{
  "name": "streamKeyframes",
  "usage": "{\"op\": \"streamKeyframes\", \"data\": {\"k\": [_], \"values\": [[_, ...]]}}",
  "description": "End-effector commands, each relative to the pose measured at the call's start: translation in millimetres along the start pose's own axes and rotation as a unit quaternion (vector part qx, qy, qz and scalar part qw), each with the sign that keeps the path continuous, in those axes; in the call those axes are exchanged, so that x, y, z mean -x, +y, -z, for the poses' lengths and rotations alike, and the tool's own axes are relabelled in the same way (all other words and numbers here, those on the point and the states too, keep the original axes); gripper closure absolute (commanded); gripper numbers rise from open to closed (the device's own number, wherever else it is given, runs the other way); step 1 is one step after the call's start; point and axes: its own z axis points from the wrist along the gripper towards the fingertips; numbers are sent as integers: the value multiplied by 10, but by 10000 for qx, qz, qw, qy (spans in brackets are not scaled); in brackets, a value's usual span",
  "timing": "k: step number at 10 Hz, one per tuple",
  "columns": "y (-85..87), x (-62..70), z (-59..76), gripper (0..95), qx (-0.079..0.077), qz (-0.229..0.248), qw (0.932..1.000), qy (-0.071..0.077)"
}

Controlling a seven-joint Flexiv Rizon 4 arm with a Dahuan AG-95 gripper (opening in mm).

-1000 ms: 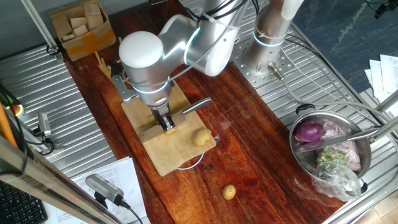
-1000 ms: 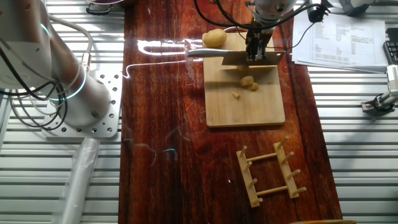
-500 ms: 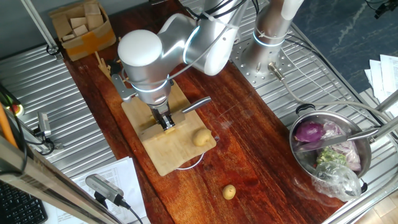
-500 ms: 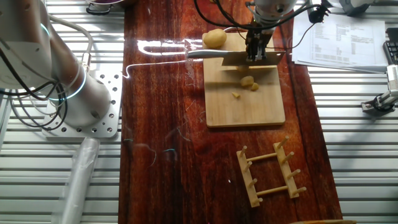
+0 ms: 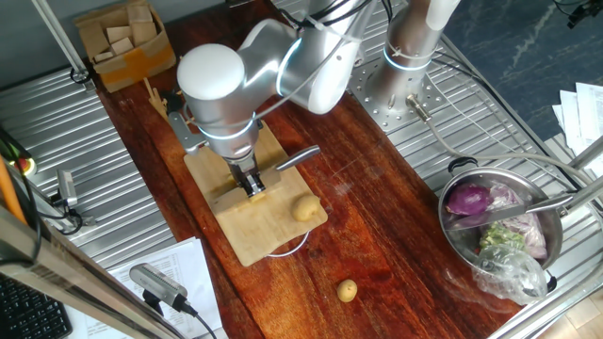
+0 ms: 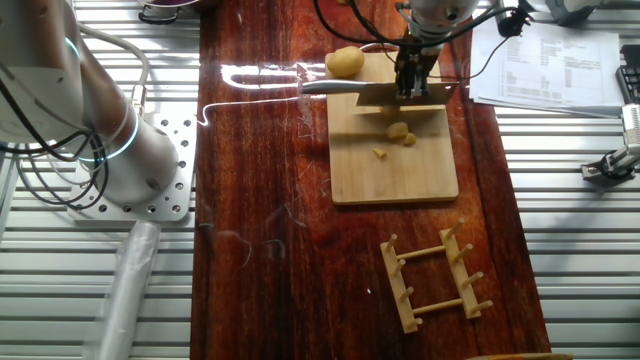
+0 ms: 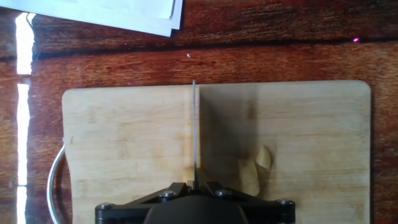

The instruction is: Chop the potatoes

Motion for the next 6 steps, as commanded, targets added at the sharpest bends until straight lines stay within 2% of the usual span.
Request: {"op": "streamKeyframes", "data": {"k": [1, 4, 6], "values": [[-3, -7, -15, 950, -8, 0, 10000, 5], [-4, -6, -19, 950, -9, -13, 10000, 14], [-5, -8, 103, 950, 6, -8, 10000, 94]]}}
